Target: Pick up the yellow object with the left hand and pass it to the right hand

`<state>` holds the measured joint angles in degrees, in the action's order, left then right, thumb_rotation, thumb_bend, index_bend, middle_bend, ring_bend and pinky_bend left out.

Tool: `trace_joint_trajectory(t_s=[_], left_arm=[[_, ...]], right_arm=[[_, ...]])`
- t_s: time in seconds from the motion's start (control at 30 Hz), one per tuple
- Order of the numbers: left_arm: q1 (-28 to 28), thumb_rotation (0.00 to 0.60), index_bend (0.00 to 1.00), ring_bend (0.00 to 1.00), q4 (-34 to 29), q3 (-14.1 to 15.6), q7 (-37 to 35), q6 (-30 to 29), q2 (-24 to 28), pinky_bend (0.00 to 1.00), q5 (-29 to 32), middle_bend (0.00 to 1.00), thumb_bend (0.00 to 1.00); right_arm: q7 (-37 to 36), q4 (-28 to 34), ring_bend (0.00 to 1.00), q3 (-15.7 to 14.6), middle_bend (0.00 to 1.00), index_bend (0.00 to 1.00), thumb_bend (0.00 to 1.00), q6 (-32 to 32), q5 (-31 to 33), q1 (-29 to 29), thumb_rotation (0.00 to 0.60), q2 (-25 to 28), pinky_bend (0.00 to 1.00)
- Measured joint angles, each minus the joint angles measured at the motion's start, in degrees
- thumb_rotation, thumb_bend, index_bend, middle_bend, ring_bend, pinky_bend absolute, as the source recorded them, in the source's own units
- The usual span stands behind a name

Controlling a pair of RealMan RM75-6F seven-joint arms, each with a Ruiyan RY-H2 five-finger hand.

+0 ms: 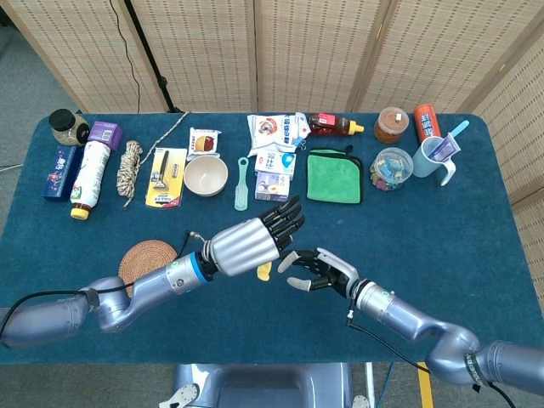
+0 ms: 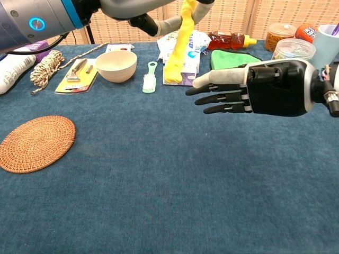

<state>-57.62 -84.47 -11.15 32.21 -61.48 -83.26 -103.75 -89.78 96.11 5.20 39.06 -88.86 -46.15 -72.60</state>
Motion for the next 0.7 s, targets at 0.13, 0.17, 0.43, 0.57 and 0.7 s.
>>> trace_joint_trajectory(t_s=[0.13,0.17,0.43,0.57,0.7], left_arm=[[-0.43,0.6,0.67,0.14,0.35,0.16,0.33,0.28,-0.63,0.03,0.16,0.24,0.55],[-0.53,0.6,0.67,0.14,0.44,0.21,0.43,0.33,-0.72,0.03,0.16,0.24,0.55],[-1.22,0.6,0.67,0.14,1.53,0.84,1.1,0.98,-1.75,0.03,0.46,0.24,0.55],[-1.4,0.6,0.67,0.14,1.91,1.08,1.12,0.86,-2.04,0.03,0.54,0.24,0.55],[-1.47,0.6,0.67,0.14,2.09,1.13,1.21,0.77,-2.27,0.03,0.87,0.24,0.55]], right_arm=[[0.26,-0.5,0.13,0.08,0.2,0.44,0.33,-0.69,0.77,-0.8,0.6,-0.92,0.03],[0.39,-0.58,0.13,0.08,0.2,0.44,0.33,-0.82,0.89,-0.94,0.6,-1.04,0.03],[1.63,-0.32,0.13,0.31,0.2,0.44,0.33,-1.26,2.2,-1.83,0.6,-1.81,0.03],[2.26,0.06,0.13,0.48,0.2,0.45,0.33,-1.53,2.7,-2.24,0.6,-1.89,0.03],[2.78,0.14,0.13,0.62,0.21,0.46,0.33,-2.07,3.42,-2.57,0.6,-2.18,0.03]])
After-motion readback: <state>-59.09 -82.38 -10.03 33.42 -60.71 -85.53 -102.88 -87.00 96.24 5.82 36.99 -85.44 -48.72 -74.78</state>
